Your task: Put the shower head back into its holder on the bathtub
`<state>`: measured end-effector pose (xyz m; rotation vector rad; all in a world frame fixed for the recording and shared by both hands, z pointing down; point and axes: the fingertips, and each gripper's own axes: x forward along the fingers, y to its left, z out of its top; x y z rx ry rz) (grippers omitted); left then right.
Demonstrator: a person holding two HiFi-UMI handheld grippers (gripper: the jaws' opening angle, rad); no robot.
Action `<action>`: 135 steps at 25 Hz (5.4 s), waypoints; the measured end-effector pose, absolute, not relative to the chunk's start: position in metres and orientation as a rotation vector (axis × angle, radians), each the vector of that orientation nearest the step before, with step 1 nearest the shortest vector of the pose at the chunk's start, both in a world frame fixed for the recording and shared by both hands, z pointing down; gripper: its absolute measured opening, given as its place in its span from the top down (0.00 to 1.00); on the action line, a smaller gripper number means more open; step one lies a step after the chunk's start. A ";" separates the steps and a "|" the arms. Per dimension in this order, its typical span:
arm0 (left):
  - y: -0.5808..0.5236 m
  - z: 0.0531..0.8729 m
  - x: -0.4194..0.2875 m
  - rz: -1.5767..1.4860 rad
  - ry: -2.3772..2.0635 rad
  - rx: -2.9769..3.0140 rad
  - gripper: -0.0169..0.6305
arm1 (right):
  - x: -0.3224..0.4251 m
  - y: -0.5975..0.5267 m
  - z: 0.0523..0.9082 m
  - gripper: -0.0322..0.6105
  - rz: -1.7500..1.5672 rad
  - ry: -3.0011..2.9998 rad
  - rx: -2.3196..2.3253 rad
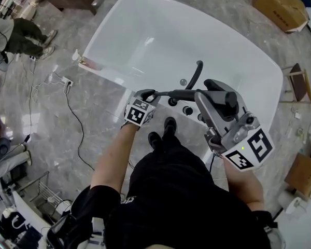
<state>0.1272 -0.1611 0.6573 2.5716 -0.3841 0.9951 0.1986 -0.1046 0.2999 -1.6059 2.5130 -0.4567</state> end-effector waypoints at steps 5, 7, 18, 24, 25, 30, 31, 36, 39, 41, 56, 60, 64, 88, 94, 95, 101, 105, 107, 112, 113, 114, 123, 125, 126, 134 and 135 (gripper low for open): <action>-0.149 0.653 0.113 0.950 -0.425 2.563 0.73 | 0.181 -0.111 0.300 0.74 -0.460 2.587 -1.549; -0.152 0.648 0.100 0.908 -0.480 2.552 0.73 | 0.171 -0.117 0.303 0.74 -0.474 2.615 -1.519; -0.171 0.610 0.016 0.686 -0.760 2.534 0.75 | 0.117 -0.152 0.350 0.74 -0.544 2.753 -1.485; -0.176 0.586 -0.016 0.580 -0.876 2.519 0.81 | 0.099 -0.165 0.397 0.74 -0.612 2.827 -1.526; -0.178 0.583 -0.022 0.566 -0.894 2.514 0.82 | 0.098 -0.169 0.406 0.74 -0.641 2.826 -1.551; -0.183 0.576 -0.039 0.527 -0.973 2.497 0.88 | 0.098 -0.182 0.446 0.74 -0.754 2.819 -1.623; -0.184 0.577 -0.040 0.535 -0.984 2.493 0.88 | 0.098 -0.184 0.455 0.74 -0.769 2.817 -1.632; -0.188 0.594 -0.038 0.582 -1.002 2.457 0.89 | 0.104 -0.195 0.497 0.74 -0.840 2.821 -1.697; -0.185 0.600 -0.040 0.597 -1.005 2.434 0.90 | 0.102 -0.197 0.520 0.74 -0.881 2.837 -1.720; -0.180 0.603 -0.042 0.607 -0.998 2.424 0.90 | 0.100 -0.198 0.534 0.74 -0.904 2.848 -1.728; -0.168 0.628 -0.066 0.622 -1.013 2.331 0.90 | 0.090 -0.213 0.636 0.73 -1.071 2.899 -1.871; -0.174 0.650 -0.076 0.642 -1.011 2.302 0.90 | 0.094 -0.221 0.666 0.73 -1.116 2.865 -1.933; -0.172 0.675 -0.082 0.663 -0.996 2.265 0.90 | 0.095 -0.221 0.694 0.73 -1.170 2.839 -1.962; -0.148 0.643 -0.083 0.674 -0.937 2.307 0.91 | 0.072 -0.185 0.651 0.66 -1.261 2.751 -1.836; -0.143 0.595 -0.105 0.625 -0.997 2.347 0.91 | 0.064 -0.155 0.575 0.75 -1.057 2.804 -1.853; -0.142 0.588 -0.107 0.618 -1.009 2.355 0.91 | 0.064 -0.148 0.564 0.76 -1.036 2.793 -1.856; -0.146 0.535 -0.106 0.566 -1.043 2.433 0.91 | 0.074 -0.124 0.505 0.84 -0.922 2.713 -1.853; -0.155 0.503 -0.100 0.542 -1.058 2.497 0.91 | 0.088 -0.123 0.472 0.89 -0.804 2.695 -1.851; -0.161 0.491 -0.095 0.528 -1.069 2.506 0.91 | 0.098 -0.126 0.459 0.91 -0.760 2.692 -1.850; -0.168 0.460 -0.075 0.509 -1.115 2.511 0.91 | 0.121 -0.125 0.428 0.93 -0.672 2.725 -1.793; -0.168 0.453 -0.070 0.505 -1.130 2.516 0.91 | 0.126 -0.123 0.421 0.93 -0.657 2.734 -1.765; -0.168 0.445 -0.065 0.502 -1.144 2.523 0.91 | 0.130 -0.121 0.413 0.93 -0.646 2.740 -1.733; -0.156 0.376 -0.004 0.430 -1.293 2.560 0.91 | 0.186 -0.107 0.335 0.93 -0.410 2.799 -1.546; -0.150 0.360 0.008 0.393 -1.335 2.570 0.92 | 0.201 -0.103 0.321 0.93 -0.350 2.789 -1.523; -0.148 0.354 0.012 0.373 -1.356 2.572 0.92 | 0.208 -0.100 0.316 0.93 -0.318 2.788 -1.502; -0.141 0.310 0.023 0.312 -1.474 2.603 0.92 | 0.249 -0.087 0.278 0.93 -0.177 2.746 -1.443; -0.142 0.304 0.022 0.315 -1.483 2.615 0.92 | 0.252 -0.087 0.273 0.93 -0.164 2.732 -1.452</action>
